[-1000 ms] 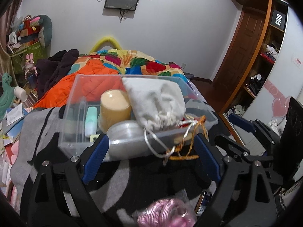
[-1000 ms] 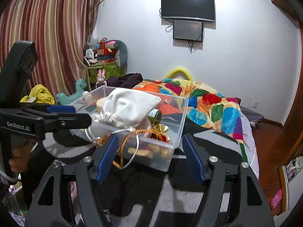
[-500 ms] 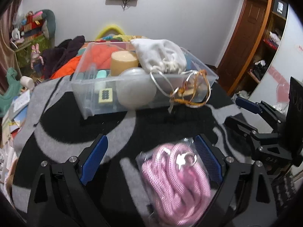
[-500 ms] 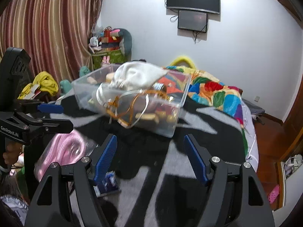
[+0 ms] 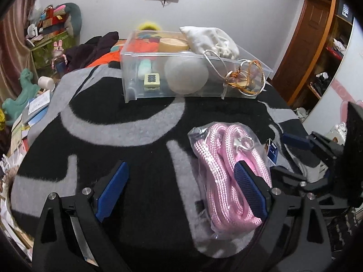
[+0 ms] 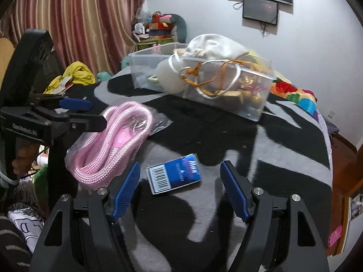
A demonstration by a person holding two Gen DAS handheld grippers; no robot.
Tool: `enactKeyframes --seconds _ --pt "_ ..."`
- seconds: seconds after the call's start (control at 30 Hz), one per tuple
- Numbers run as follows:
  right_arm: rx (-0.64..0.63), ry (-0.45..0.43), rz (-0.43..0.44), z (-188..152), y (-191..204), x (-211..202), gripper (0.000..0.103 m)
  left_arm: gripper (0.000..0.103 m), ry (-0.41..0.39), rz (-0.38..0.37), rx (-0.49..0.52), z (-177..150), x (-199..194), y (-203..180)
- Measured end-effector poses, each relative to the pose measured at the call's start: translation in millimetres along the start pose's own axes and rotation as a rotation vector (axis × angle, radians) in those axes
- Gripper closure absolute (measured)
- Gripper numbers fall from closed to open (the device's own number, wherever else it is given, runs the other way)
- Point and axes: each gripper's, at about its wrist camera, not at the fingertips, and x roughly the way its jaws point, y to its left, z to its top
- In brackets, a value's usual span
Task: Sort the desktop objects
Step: 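Grasp the bagged pink rope with the left tool while the right tool grasps the blue Max box, then carry the pink rope bag and Max box over the clear box with both tools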
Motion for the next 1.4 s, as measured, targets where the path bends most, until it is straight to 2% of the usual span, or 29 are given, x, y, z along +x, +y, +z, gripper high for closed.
enactKeyframes --seconds 0.1,0.13,0.17,0.23,0.43,0.67,0.87,1.03,1.23,1.3,1.33,1.4 --pt "-0.006 0.01 -0.02 -2 4 9 0.036 0.008 -0.004 0.008 -0.001 -4 -4 -2" --pt "-0.008 0.002 -0.028 -3 5 9 0.039 0.008 -0.003 0.009 -0.001 -5 -5 -3" --pt "-0.009 -0.009 -0.035 -3 6 8 0.049 0.008 0.002 0.006 0.0 -6 -5 -5" --pt "-0.004 -0.015 -0.027 -5 5 6 0.055 0.008 0.011 -0.001 -0.003 -6 -4 -8" --pt "0.033 -0.036 -0.016 -12 3 -1 0.055 0.008 0.03 -0.039 -0.016 -5 2 -21" --pt "0.125 -0.066 -0.024 -21 -13 -16 0.055 0.005 0.038 -0.013 0.02 -3 19 -45" --pt "0.175 -0.09 -0.025 -24 -25 -24 0.055 0.005 0.046 -0.047 0.047 -3 23 -62" --pt "0.188 -0.103 -0.022 -25 -29 -27 0.055 0.005 0.03 0.044 0.115 -9 36 -81" --pt "0.203 -0.11 -0.014 -26 -32 -29 0.055 0.005 -0.042 0.15 0.154 -16 45 -91" --pt "0.207 -0.115 -0.012 -26 -32 -30 0.055 0.014 -0.066 0.177 0.152 -18 43 -90" --pt "0.21 -0.117 -0.011 -26 -32 -31 0.055 0.025 -0.074 0.192 0.153 -18 43 -90" --pt "0.218 -0.12 -0.004 -26 -34 -32 0.055 0.032 -0.079 0.181 0.131 -16 39 -84"
